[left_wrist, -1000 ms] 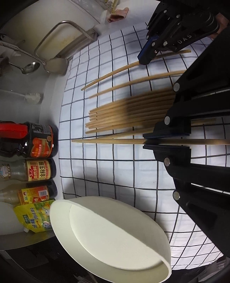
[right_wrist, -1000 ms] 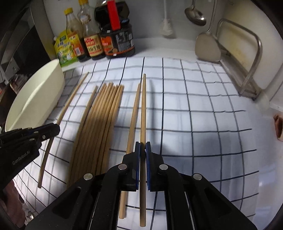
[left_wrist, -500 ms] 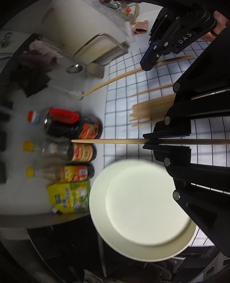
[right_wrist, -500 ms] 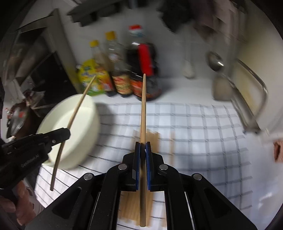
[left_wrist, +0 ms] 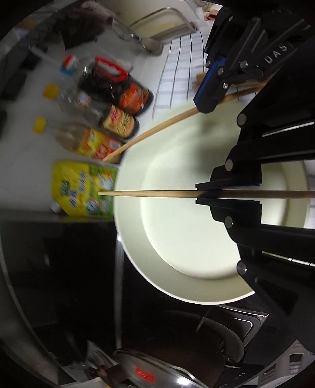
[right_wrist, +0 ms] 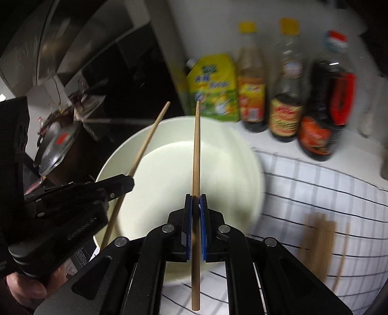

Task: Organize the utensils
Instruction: 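Carry both chopsticks over the white basin and lower them inside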

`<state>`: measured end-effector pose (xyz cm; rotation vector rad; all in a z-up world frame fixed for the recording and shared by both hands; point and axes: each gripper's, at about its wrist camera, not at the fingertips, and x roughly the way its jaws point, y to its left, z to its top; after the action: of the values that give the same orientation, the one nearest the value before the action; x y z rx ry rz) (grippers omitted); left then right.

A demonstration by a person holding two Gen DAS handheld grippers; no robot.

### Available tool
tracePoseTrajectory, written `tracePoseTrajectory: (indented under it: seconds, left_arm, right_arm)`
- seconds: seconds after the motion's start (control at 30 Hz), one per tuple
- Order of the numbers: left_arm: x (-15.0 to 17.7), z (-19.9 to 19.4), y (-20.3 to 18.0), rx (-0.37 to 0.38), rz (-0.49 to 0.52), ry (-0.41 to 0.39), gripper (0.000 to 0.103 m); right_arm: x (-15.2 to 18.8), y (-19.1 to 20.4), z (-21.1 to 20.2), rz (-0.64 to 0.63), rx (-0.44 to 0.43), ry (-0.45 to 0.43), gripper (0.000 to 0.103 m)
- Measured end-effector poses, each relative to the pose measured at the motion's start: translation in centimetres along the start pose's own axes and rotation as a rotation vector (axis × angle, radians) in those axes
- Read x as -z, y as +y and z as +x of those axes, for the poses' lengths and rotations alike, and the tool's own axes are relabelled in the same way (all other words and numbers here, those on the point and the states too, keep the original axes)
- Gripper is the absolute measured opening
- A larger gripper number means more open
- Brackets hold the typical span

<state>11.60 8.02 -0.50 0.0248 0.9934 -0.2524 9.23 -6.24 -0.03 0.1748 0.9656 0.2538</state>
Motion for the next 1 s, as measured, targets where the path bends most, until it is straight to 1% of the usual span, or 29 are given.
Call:
tracePoseTrajectory:
  seconds: [0.13, 0.3, 0.43, 0.57, 0.63, 0.67, 0.7, 0.73, 0.77, 0.83, 1.0]
  left_arm:
    - [0.3, 2.5, 1.8, -0.006, 0.0, 0.05, 0.007]
    - [1.0, 5.0, 3.4, 0.0, 0.0, 0.114, 0.007]
    - [1.4, 6.0, 4.1, 0.004, -0.001, 0.137, 0.007]
    - [1.4, 6.3, 4.3, -0.009, 0.008, 0.142, 0.008]
    - [1.3, 6.3, 4.4, -0.018, 0.006, 0.146, 0.014]
    - [1.2, 6.2, 4.5, -0.024, 0.004, 0.146, 0.025]
    - [1.1, 6.2, 4.5, -0.027, -0.002, 0.143, 0.042]
    - [1.1, 5.8, 4.7, -0.034, -0.013, 0.132, 0.052]
    - [1.1, 5.4, 4.9, -0.036, -0.021, 0.116, 0.067]
    - [0.9, 4.7, 5.1, -0.045, -0.027, 0.091, 0.068]
    - [1.1, 3.3, 5.2, -0.057, -0.037, 0.076, 0.069]
  right_arm:
    - [0.1, 1.2, 3.5, -0.004, 0.01, 0.073, 0.006]
    - [0.5, 1.1, 6.9, 0.04, 0.026, 0.143, 0.006]
    - [0.7, 0.9, 8.0, 0.064, 0.036, 0.162, 0.006]
    - [0.4, 0.8, 7.8, 0.074, 0.035, 0.156, 0.006]
    - [0.2, 0.7, 7.6, 0.085, 0.037, 0.155, 0.006]
    - [0.1, 0.7, 7.6, 0.089, 0.04, 0.152, 0.007]
    - [0.0, 0.6, 7.3, 0.096, 0.045, 0.142, 0.008]
    - [-0.1, 0.5, 7.1, 0.1, 0.048, 0.136, 0.014]
    - [-0.2, 0.5, 6.8, 0.101, 0.053, 0.124, 0.016]
    - [-0.2, 0.5, 6.1, 0.096, 0.062, 0.109, 0.016]
    - [0.4, 0.7, 4.5, 0.081, 0.077, 0.086, 0.016]
